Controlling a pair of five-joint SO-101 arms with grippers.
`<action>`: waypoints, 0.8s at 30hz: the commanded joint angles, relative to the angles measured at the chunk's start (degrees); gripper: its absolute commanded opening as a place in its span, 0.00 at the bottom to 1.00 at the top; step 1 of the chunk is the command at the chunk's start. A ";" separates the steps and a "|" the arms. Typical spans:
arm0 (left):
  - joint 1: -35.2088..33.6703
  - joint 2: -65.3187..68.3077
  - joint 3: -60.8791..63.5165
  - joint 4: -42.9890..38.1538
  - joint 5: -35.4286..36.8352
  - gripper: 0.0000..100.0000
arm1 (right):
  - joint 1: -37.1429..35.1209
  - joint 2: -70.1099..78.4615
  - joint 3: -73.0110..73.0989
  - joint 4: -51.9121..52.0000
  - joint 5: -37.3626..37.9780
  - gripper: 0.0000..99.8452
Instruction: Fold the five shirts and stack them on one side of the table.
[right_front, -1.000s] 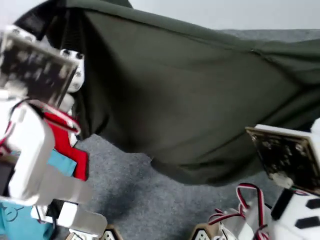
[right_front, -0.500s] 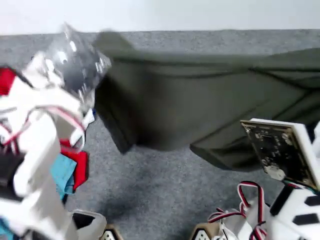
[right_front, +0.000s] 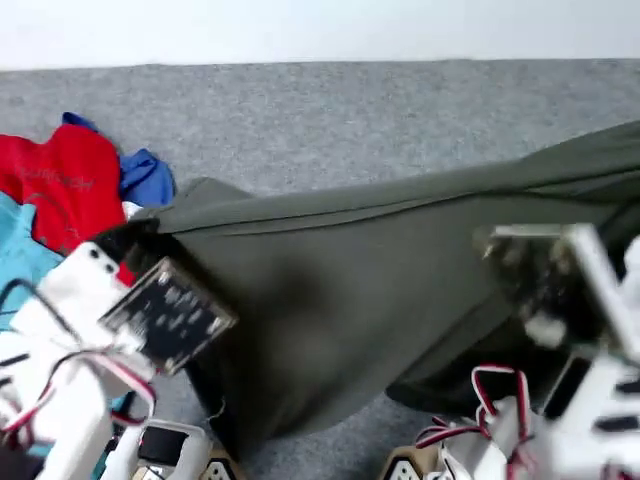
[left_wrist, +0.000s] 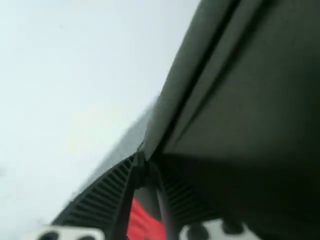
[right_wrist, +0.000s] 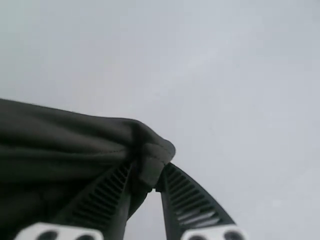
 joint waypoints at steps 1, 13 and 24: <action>-1.58 -0.26 6.55 0.79 -0.44 0.00 | -3.03 -0.13 10.46 1.98 0.18 0.01; -2.02 1.41 35.82 -19.25 -0.44 0.00 | -15.96 0.13 51.16 -3.38 -9.49 0.01; -9.05 35.60 25.01 -38.15 -0.09 0.00 | -18.51 7.69 73.85 -30.02 -12.40 0.01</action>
